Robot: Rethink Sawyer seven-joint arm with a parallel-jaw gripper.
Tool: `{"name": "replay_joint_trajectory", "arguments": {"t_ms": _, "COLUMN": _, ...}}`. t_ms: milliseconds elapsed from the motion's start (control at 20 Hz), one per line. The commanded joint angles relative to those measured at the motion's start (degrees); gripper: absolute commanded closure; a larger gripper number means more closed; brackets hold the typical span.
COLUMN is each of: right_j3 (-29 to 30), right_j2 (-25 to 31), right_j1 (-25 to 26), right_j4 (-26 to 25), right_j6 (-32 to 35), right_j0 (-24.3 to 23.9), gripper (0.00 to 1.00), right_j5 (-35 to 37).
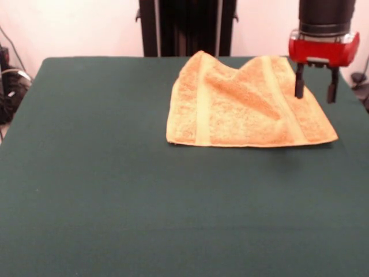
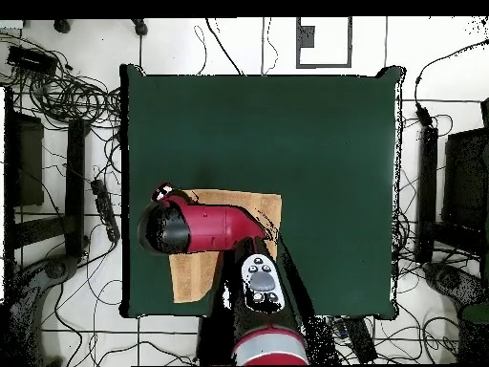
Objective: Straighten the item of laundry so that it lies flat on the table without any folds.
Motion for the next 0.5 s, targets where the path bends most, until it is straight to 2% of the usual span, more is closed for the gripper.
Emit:
{"name": "replay_joint_trajectory", "arguments": {"t_ms": 50, "right_j3": -2.1, "right_j2": 3.4, "right_j1": -3.2, "right_j4": 0.1, "right_j6": -2.5, "right_j0": -6.4, "gripper": 0.0, "right_j5": 12.8}}
{"name": "replay_joint_trajectory", "arguments": {"t_ms": 300, "right_j3": -0.1, "right_j2": 3.8, "right_j1": -4.9, "right_j4": -4.5, "right_j6": -7.9, "right_j0": -11.7, "gripper": 0.0, "right_j5": 13.9}}
{"name": "replay_joint_trajectory", "arguments": {"t_ms": 500, "right_j3": 0.1, "right_j2": 4.4, "right_j1": -3.9, "right_j4": -8.7, "right_j6": -9.8, "right_j0": -15.5, "gripper": 0.0, "right_j5": 12.7}}
